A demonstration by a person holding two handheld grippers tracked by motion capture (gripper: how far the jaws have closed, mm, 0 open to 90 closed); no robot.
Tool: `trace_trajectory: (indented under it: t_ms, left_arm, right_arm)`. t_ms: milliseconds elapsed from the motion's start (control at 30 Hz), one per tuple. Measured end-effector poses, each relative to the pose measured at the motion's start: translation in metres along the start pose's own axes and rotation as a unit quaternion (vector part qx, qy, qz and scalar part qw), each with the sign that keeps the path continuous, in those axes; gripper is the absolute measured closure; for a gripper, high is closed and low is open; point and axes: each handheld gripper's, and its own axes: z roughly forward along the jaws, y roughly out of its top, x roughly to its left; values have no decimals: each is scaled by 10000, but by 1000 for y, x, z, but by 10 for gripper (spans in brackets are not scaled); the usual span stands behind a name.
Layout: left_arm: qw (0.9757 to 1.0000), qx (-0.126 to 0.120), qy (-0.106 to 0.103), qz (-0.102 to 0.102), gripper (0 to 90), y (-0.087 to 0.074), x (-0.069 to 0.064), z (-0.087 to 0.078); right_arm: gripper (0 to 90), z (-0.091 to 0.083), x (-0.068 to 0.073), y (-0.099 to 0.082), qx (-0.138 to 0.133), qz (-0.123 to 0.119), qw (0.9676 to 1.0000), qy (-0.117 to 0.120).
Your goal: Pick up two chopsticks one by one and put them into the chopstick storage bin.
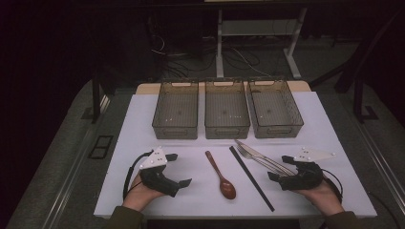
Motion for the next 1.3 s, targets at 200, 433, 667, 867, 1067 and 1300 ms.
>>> trace_trajectory:
  t_ms: [200, 433, 667, 867, 1067, 1300]
  left_arm:
    - [10000, 6, -8, -34, 0, 0, 1, 1]
    - [10000, 16, -6, -25, 0, 0, 0, 2]
    - [10000, 43, -19, -2, 0, 0, 0, 3]
    - [10000, 46, -17, -26, 0, 0, 0, 3]
    - [10000, 64, -22, -25, 0, 0, 0, 3]
    - [10000, 36, -19, -39, 0, -1, 0, 3]
  right_arm:
    - [232, 7, 4, 5, 104, 17, 9998, 151]
    - [326, 14, 11, 8, 209, 71, 9994, 281]
    - [426, 28, 24, 13, 483, -28, 9978, 457]
    - [532, 39, 32, 14, 663, -171, 9962, 531]
    - [625, 49, 40, 16, 839, -293, 9946, 531]
    - [699, 56, 43, 17, 972, -400, 9935, 447]
